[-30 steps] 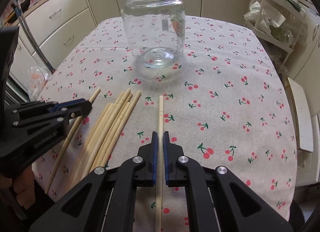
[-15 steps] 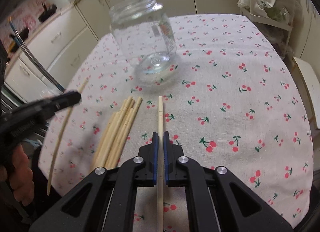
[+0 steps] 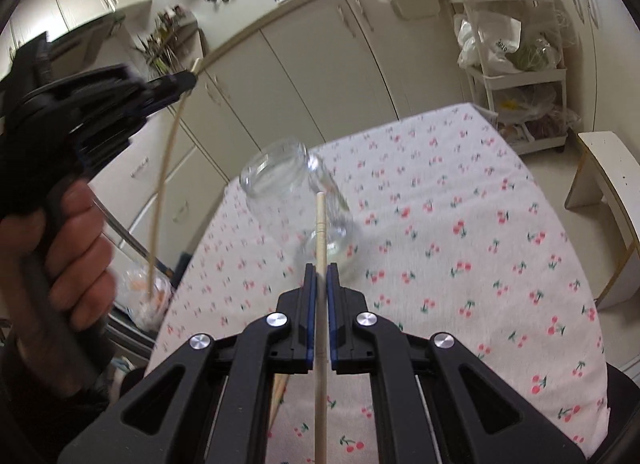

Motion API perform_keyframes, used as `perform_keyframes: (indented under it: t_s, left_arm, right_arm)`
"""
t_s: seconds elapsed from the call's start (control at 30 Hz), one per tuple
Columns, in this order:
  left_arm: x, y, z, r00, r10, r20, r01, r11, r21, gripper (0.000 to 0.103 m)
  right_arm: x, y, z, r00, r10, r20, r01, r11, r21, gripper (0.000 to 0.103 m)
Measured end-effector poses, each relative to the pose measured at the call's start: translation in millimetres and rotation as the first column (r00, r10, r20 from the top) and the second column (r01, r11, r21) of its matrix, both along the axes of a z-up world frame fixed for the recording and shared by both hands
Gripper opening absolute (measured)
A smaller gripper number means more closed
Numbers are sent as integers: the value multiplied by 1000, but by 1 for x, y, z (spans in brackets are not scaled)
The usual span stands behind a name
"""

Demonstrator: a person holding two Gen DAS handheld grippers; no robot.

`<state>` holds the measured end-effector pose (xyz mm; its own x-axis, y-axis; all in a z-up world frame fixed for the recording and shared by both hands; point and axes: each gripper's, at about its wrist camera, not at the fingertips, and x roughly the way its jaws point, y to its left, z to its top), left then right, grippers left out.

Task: Organize utensils
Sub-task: 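Lift the held chopsticks with both grippers and carry them over the glass jar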

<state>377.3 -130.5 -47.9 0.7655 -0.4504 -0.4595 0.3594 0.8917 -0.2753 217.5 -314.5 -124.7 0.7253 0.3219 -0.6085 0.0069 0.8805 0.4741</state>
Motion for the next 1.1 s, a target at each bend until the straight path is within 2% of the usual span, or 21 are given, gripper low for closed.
perform_keyframes:
  t_s: [0.23, 0.47, 0.63, 0.8, 1.1]
  left_arm:
    - [33, -6, 25, 991, 79, 109, -66, 992, -112, 5]
    - [66, -5, 15, 971, 189, 147, -163, 972, -169, 5]
    - [78, -12, 1, 960, 220, 172, -195, 969, -154, 5]
    - [73, -15, -24, 959, 217, 180, -198, 973, -120, 5]
    - [58, -9, -61, 974, 180, 140, -172, 983, -71, 5]
  right_arm:
    - [14, -13, 10, 999, -22, 42, 21, 999, 28, 6]
    - [37, -19, 26, 990, -57, 127, 49, 997, 64, 6]
    - [57, -24, 39, 979, -82, 187, 65, 993, 93, 6]
    - [74, -29, 56, 960, -114, 256, 83, 988, 131, 6]
    - [103, -37, 78, 922, -190, 337, 120, 969, 216, 6]
